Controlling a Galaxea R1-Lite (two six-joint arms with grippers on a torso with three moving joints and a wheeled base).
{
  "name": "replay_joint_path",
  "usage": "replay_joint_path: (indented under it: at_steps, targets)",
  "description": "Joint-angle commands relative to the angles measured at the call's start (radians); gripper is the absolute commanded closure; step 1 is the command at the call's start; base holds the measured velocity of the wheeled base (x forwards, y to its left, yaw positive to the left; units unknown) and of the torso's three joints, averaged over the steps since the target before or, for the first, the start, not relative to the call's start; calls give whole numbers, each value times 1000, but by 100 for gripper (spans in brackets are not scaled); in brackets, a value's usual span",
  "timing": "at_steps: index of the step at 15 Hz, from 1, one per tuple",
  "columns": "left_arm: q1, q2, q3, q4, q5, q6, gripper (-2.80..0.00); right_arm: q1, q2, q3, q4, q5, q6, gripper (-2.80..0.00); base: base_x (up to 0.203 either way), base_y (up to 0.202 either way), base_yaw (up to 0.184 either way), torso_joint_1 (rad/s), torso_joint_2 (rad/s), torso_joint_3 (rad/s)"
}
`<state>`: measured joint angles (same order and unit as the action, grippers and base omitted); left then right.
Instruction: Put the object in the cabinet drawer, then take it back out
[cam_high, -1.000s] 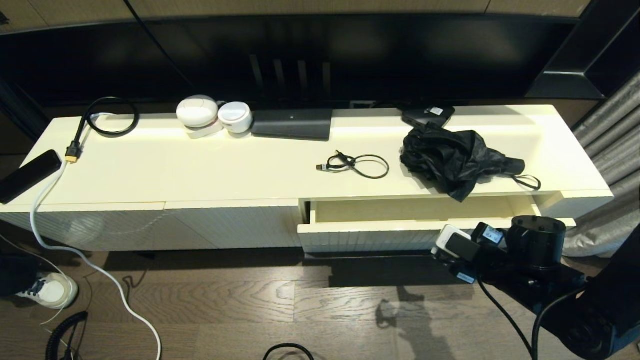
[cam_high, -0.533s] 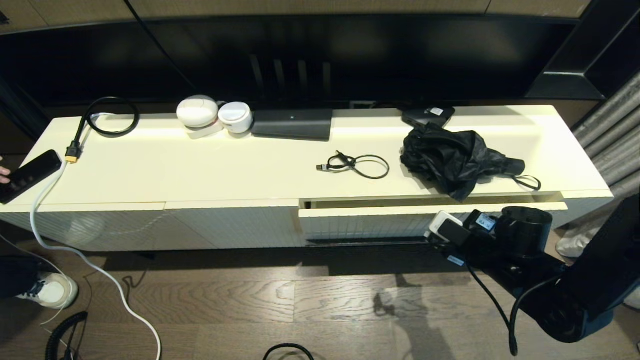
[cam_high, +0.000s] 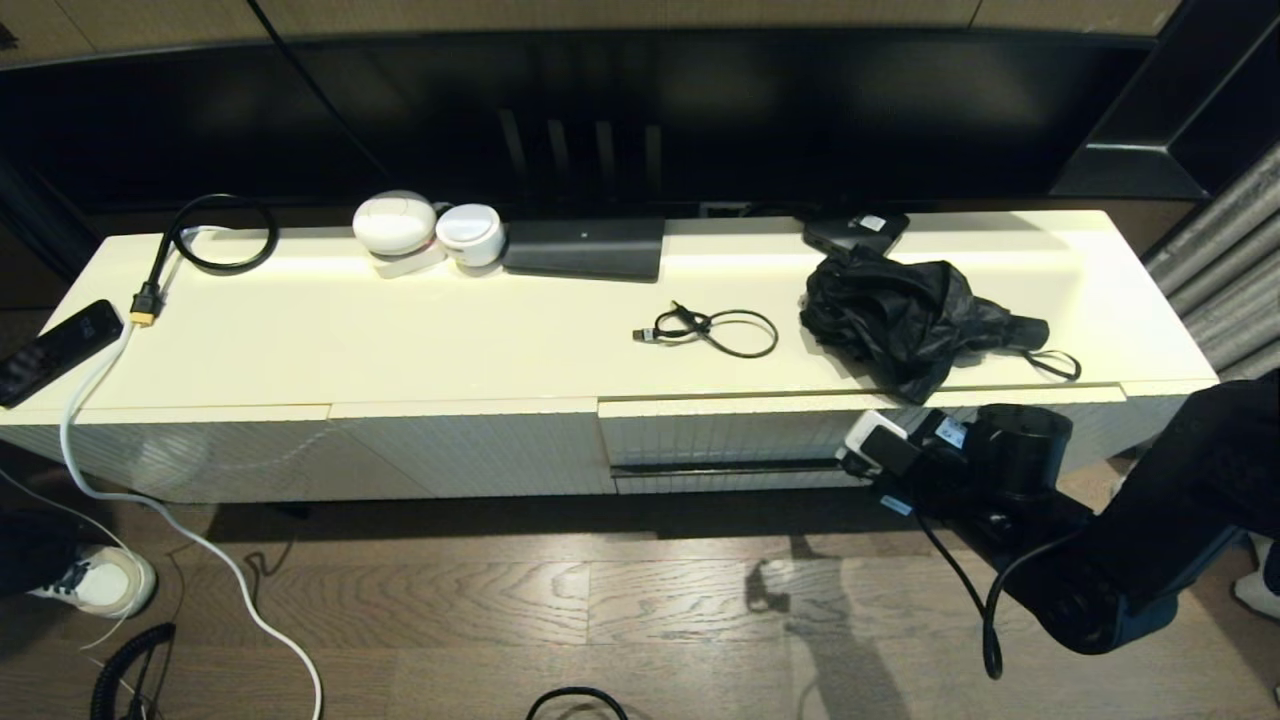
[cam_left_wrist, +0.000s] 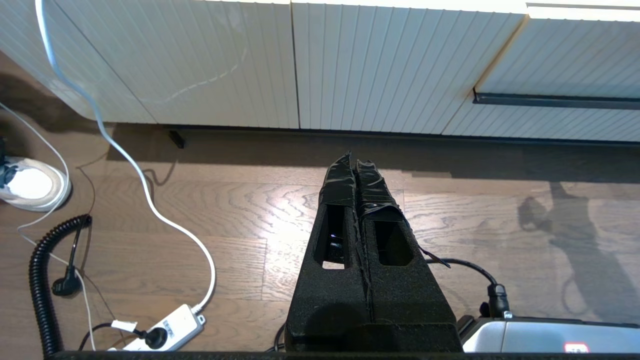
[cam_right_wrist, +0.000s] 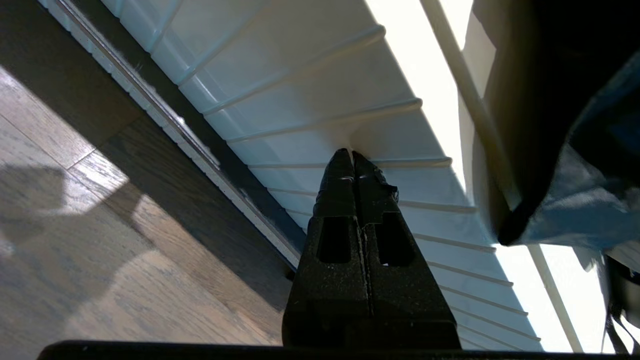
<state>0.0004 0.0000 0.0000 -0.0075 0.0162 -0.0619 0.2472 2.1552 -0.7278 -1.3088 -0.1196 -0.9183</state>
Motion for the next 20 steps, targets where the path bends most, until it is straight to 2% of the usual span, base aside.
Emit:
replay_joint_path:
  at_steps: [1,6,8,11,16,20]
  targets:
    - [0,0,0,0,1,-1,0,-3,14,-28,-9,-2,-5,0,0,0,0,0,0,0]
    - [0,0,0,0,1,-1,0,-28,-52,-6,15,-5,-6,0,0,0,0,0,0,0]
    - [0,0,0,0,1,-1,0,-29,-134,65,40,-17,3,0,0,0,0,0,0,0]
    - [1,0,0,0,1,-1,0,-30,-319,178,122,-30,65,0,0,0,0,0,0,0]
    - [1,0,0,0,1,-1,0,-32,-756,306,365,-91,192,0,0,0,0,0,0,0]
    - [0,0,0,0,1,-1,0,-92,-1177,325,714,-121,274,0,0,0,0,0,0,0]
